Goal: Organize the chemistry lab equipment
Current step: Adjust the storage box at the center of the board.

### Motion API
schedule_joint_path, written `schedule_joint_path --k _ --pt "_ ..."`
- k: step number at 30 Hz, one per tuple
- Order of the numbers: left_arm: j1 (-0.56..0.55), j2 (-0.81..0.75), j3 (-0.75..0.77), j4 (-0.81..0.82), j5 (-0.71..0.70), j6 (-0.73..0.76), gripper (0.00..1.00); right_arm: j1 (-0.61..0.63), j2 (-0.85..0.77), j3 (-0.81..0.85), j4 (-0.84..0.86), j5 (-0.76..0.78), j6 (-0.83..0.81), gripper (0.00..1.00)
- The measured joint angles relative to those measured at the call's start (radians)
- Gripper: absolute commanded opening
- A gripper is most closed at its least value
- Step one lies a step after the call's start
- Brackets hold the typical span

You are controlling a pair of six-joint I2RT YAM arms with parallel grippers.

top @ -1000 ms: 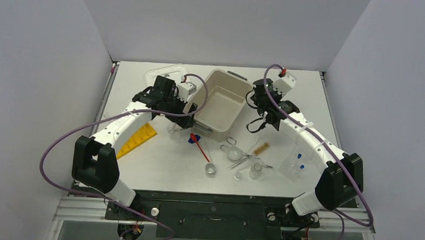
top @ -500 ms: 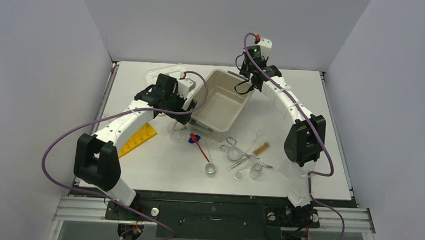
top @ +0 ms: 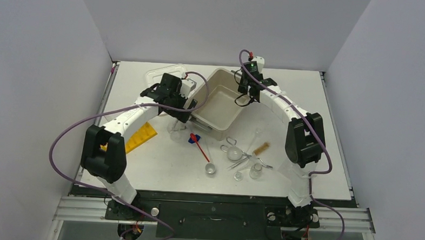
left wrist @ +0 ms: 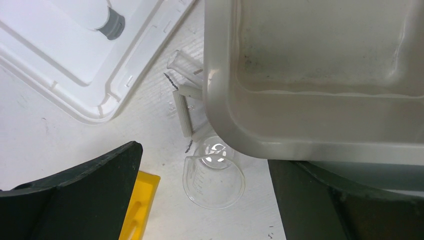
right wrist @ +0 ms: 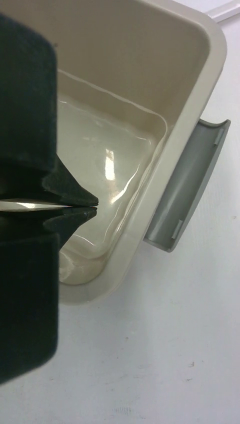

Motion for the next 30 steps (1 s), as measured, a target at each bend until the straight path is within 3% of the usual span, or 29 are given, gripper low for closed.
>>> schedule_joint_path --k 4,13,17,26,30 --pt "0.0 0.028 0.045 0.006 -0.032 -0.003 0.96 0.0 -0.001 -0.013 0.005 0.004 0.008 0.0" --pt "0.0 0.184 0.231 0.026 -0.071 -0.025 0.97 0.026 -0.129 -0.271 0.062 0.011 0.107 0.0" --pt "0.0 0.25 0.302 0.027 -0.085 -0.03 0.97 0.085 -0.174 -0.302 0.059 0.01 0.149 0.0" --pt "0.009 0.332 0.43 0.006 -0.09 -0.03 0.97 0.148 -0.184 -0.14 -0.001 -0.06 0.16 0.3" --pt "0.037 0.333 0.468 -0.02 -0.062 -0.031 0.97 0.148 -0.305 -0.183 -0.01 -0.055 0.127 0.42"
